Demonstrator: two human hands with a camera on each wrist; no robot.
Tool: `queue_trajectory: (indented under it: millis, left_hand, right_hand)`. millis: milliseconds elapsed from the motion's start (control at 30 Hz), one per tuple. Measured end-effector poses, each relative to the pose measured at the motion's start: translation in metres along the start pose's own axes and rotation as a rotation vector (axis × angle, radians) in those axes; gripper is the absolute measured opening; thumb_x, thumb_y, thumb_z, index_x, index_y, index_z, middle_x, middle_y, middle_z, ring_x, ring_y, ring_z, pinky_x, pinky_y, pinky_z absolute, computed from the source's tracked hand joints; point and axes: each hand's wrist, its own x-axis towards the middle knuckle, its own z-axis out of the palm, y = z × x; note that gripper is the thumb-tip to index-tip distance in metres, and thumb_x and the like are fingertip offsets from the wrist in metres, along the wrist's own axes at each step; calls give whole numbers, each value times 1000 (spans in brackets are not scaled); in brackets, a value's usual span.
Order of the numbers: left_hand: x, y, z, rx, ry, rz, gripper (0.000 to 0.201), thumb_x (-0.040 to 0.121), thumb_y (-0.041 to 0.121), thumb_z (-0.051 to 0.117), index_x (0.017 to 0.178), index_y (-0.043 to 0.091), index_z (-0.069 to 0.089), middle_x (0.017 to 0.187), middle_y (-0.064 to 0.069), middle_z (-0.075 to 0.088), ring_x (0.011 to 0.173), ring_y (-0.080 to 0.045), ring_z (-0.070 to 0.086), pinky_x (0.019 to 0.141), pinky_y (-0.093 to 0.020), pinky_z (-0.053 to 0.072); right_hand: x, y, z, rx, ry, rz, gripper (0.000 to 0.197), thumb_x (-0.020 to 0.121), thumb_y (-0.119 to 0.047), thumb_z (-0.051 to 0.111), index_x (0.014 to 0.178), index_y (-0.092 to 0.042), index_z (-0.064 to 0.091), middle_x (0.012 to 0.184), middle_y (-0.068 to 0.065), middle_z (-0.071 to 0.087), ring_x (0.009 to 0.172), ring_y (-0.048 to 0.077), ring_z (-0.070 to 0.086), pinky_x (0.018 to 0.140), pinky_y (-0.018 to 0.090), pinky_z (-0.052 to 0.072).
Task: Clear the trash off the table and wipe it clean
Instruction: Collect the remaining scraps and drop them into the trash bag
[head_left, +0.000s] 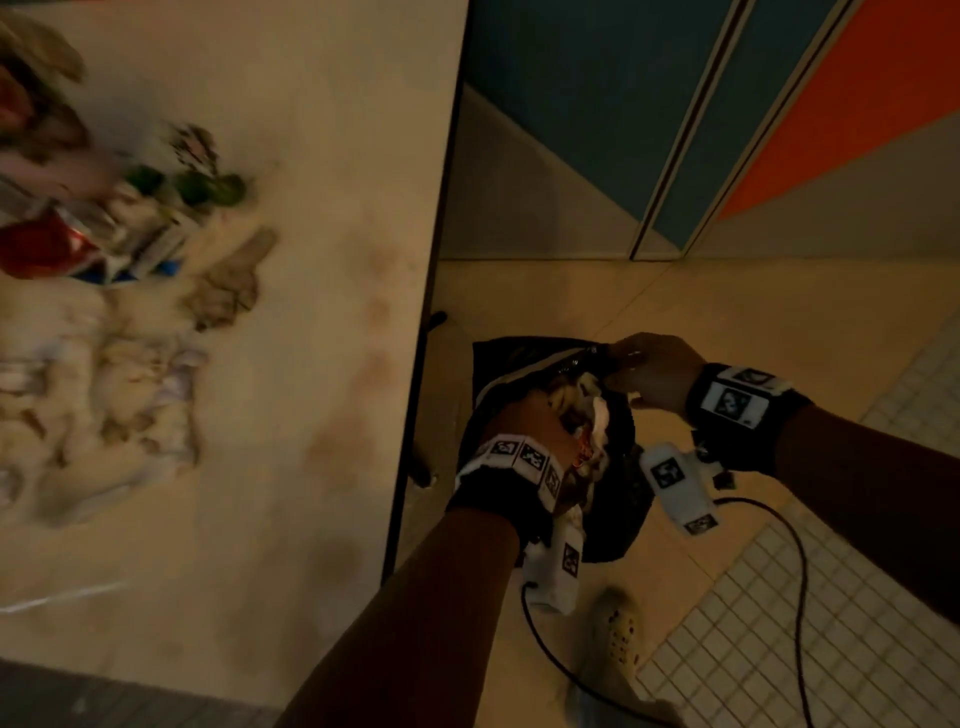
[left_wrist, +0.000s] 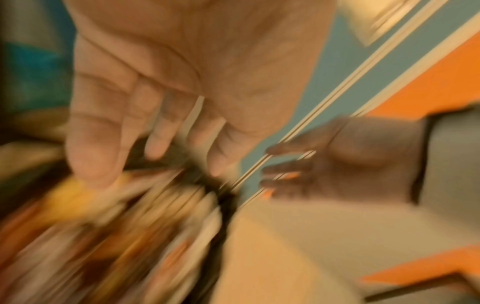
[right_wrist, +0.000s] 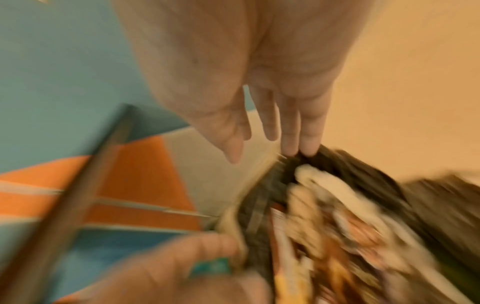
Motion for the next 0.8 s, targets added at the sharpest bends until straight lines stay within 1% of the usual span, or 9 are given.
queue_trajectory:
  millis: [100, 167, 233, 333, 400, 467, 633, 733, 800]
  left_hand:
    - [-24, 18, -63, -100, 106, 118, 29, 85, 31, 59, 106, 11, 58, 107, -10, 63, 99, -29, 62, 81, -33, 49]
    - [-53, 16, -110, -94, 155, 206, 30, 88, 38, 57, 109, 16, 57, 112, -2, 60, 99, -22, 59, 79, -29, 46]
    - [-91, 4, -156, -145, 184, 289, 34, 87, 41, 59, 114, 20, 58, 116, 3, 60, 104, -17, 58, 88, -28, 47]
    - [-138, -37, -202, -359, 109, 343, 46, 83, 41, 67, 124, 25, 53, 119, 2, 61, 102, -18, 62, 88, -34, 53]
    - [-160, -74, -223, -467, 30, 315, 49, 80, 41, 70, 123, 29, 50, 113, 2, 61, 86, -20, 68, 68, -34, 57]
    - [-167, -115, -243, -442, 13, 250, 45, 80, 41, 69, 119, 30, 50, 105, 1, 63, 78, -22, 69, 62, -34, 58]
    - [-151, -232, -284, 74, 129, -1, 51, 80, 48, 66, 124, 27, 49, 121, -2, 60, 107, -22, 59, 92, -34, 48]
    - [-133, -291, -292, 207, 161, -91, 66, 76, 48, 68, 133, 27, 42, 132, -5, 50, 119, -26, 51, 98, -38, 45]
    - [-124, -316, -292, 196, 161, -51, 77, 72, 46, 74, 137, 28, 37, 135, -4, 43, 122, -26, 49, 99, -39, 44]
  right_hand:
    - [-43, -34, -28, 51, 56, -94, 27, 84, -14, 70, 110, -12, 63, 113, 10, 63, 105, 32, 62, 91, 47, 54]
    - [-71, -61, -38, 62, 84, -192, 21, 86, -13, 68, 107, -12, 63, 111, 10, 64, 104, 30, 62, 92, 47, 53]
    - [-99, -88, -38, 27, 84, -282, 20, 88, -14, 67, 107, -13, 62, 107, 7, 65, 101, 28, 63, 90, 47, 54]
    - [-135, -129, -16, -33, 20, -389, 21, 88, -12, 66, 107, -13, 61, 100, 0, 65, 98, 26, 63, 88, 46, 54]
    - [-149, -155, 12, -80, -1, -449, 26, 85, -10, 68, 110, -11, 61, 104, 5, 65, 99, 26, 62, 90, 46, 53]
    - [-156, -179, 45, -123, 3, -500, 32, 82, -11, 72, 112, -9, 62, 109, 9, 64, 100, 24, 62, 91, 42, 51]
    - [-154, -225, 128, -156, -42, -512, 42, 75, -13, 79, 113, -14, 59, 107, 1, 57, 92, 20, 59, 84, 40, 51]
    - [-149, -248, 166, -285, -64, -479, 57, 75, -20, 79, 125, -18, 52, 120, 0, 49, 106, 21, 52, 83, 37, 46]
    - [-142, -261, 185, -382, -69, -443, 70, 74, -26, 80, 134, -22, 45, 139, 2, 41, 123, 26, 46, 91, 38, 44]
